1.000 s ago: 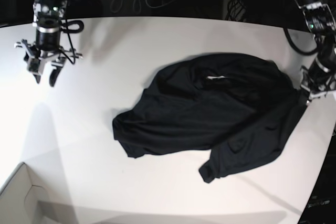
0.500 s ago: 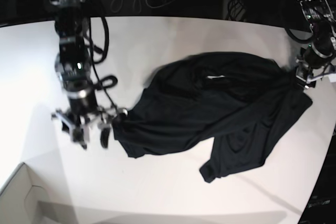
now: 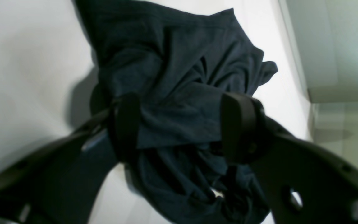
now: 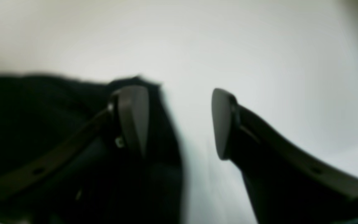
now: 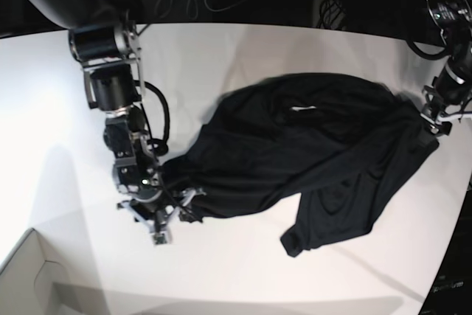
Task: Layout the t-shirt on the table in an organized manner, then fold the t-shirt properly
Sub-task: 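Grasp the shirt hem with both grippers and lift it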
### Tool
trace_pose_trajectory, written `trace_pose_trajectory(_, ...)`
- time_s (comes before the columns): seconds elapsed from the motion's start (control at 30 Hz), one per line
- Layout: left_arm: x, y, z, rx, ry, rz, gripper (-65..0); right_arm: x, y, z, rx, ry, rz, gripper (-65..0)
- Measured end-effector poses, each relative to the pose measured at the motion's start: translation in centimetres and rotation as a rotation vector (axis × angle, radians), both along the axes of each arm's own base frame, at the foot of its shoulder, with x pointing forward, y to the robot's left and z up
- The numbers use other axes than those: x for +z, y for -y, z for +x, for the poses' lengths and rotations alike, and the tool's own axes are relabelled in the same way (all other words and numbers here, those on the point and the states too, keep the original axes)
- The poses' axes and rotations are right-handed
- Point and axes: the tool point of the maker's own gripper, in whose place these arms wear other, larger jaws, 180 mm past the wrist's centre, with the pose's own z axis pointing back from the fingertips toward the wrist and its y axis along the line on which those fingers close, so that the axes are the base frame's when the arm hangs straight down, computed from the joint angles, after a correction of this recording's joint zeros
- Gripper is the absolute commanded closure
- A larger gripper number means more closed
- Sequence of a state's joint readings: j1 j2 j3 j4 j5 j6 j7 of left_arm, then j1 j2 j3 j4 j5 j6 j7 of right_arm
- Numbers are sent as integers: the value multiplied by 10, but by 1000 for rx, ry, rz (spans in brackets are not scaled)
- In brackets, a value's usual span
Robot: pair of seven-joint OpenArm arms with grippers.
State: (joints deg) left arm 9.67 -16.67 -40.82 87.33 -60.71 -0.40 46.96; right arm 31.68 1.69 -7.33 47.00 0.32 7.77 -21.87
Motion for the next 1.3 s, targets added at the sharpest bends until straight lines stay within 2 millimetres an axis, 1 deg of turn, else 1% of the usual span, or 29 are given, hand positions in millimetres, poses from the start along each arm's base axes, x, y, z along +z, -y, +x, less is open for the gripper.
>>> trace_pose_trajectory(0.07,1,-4,-3,12,1,-1,-390,-7,-4,0,-9,-30,28,-330)
trace_pose_trajectory(0.17,5,-27,-16,83,9,11,-390,-11,-2,1,-24,-39,41,-330)
trace_pose_trajectory(0.23,8,-37,-20,114,14,20,-390,-10,-3,3,-22,-15,48,-330)
trace_pose_trajectory(0.3,10,-41,-20,125,22,21,-390,-13,-9,1,-18,-8,59,-325)
trace_pose_trajectory(0.4,12,-47,-23,140,25,21,-390,-30,-12,-7,-14,-28,65,-322)
trace_pose_trajectory(0.43,14,-50,-24,149,28,26,-390,-32,-12,-8,-16,-2,72,-311)
trace_pose_trajectory(0.47,15,-53,-25,155,30,30,-390,-35,-12,-8,-17,5,76,-289)
trace_pose_trajectory(0.53,17,-56,-26,163,33,34,-390,-39,-12,-7,-21,9,79,-212)
trace_pose_trajectory(0.57,17,-57,-25,165,36,36,-390,-38,-11,-6,-22,16,80,-164)
trace_pose_trajectory(0.63,19,-54,-21,157,41,27,-390,-38,-8,-7,-25,21,78,-35)
trace_pose_trajectory(0.67,22,-55,-18,158,52,27,-390,-38,-8,-10,-30,22,85,0)
trace_pose_trajectory(0.73,31,-57,-10,167,84,26,-390,-32,-6,-15,-28,47,82,0)
trace_pose_trajectory(0.77,37,-59,-5,174,105,30,-390,-31,-4,-21,-26,48,74,0)
trace_pose_trajectory(0.8,42,-58,1,171,122,26,-390,-24,-1,-27,-24,69,59,0)
trace_pose_trajectory(0.87,51,-58,11,169,152,26,-390,4,6,-41,-10,178,48,0)
trace_pose_trajectory(0.93,56,-51,28,146,174,19,-390,32,15,-55,-7,259,12,0)
trace_pose_trajectory(1.0,48,-40,49,117,154,3,-390,69,13,-64,-4,360,19,0)
trace_pose_trajectory(1.03,42,-31,62,97,136,-5,-390,87,10,-69,2,406,27,0)
trace_pose_trajectory(1.07,40,-17,75,69,133,-27,-390,99,7,-77,12,418,29,0)
trace_pose_trajectory(1.1,40,-6,88,43,137,-41,-392,108,4,-87,24,420,29,0)
trace_pose_trajectory(1.13,41,0,99,25,136,-37,-392,118,3,-98,22,443,27,0)
trace_pose_trajectory(1.17,38,8,111,7,127,-38,-392,124,2,-110,26,455,33,0)
trace_pose_trajectory(1.2,35,15,122,-2,120,-44,-392,126,1,-122,26,447,30,0)
trace_pose_trajectory(1.27,21,30,140,-21,74,-49,-393,134,-2,-145,28,454,33,0)
trace_pose_trajectory(1.3,13,45,151,-44,49,-46,-393,140,-4,-155,38,467,40,0)
